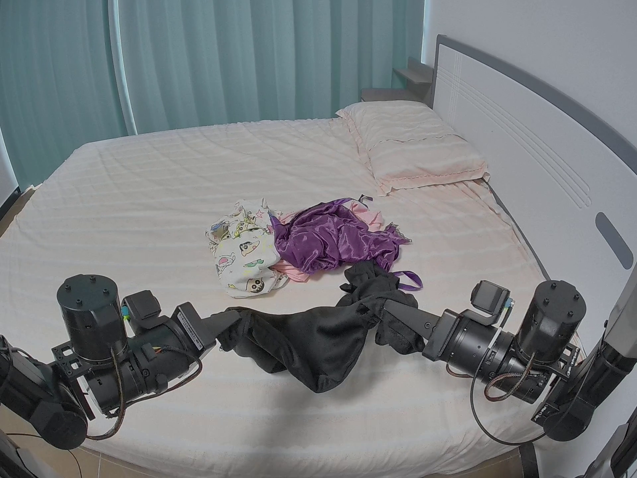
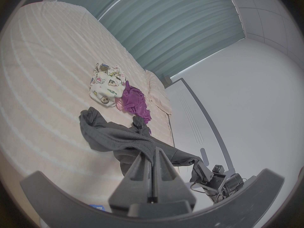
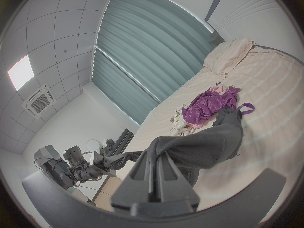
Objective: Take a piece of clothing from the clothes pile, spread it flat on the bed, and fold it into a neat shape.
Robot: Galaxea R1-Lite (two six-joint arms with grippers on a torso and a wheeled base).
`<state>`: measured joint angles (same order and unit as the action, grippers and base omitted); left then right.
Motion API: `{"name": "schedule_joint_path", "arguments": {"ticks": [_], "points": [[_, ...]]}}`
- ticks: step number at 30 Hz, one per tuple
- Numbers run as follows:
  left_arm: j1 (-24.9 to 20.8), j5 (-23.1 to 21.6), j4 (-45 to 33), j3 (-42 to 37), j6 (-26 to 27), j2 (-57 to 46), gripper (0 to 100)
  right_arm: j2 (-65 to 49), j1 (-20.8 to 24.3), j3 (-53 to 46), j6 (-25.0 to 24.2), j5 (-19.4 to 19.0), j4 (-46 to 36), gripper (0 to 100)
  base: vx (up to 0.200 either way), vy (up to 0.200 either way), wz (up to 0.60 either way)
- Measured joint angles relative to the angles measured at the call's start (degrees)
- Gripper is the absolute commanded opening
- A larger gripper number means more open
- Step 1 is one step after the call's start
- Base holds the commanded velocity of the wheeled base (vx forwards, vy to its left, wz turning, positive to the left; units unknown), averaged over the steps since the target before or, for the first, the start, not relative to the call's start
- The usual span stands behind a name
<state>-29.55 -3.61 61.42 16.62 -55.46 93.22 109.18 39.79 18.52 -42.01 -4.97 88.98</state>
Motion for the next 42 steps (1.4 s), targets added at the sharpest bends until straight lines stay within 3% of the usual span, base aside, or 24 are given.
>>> {"name": "schedule_joint_path", "arguments": {"ticks": [6,42], "points": [[0.0,-0.2,0.0,0.0,-0.3,0.0,0,0.1,0.0,0.0,0.0,0.9,0.0,0,0.000,0.000,0.00],[0.0,-0.1,-0.2,-0.4,0.2,-0.5,0,-0.2,0.1,0.0,1.5,1.9,0.0,0,0.000,0.200,0.00]]}}
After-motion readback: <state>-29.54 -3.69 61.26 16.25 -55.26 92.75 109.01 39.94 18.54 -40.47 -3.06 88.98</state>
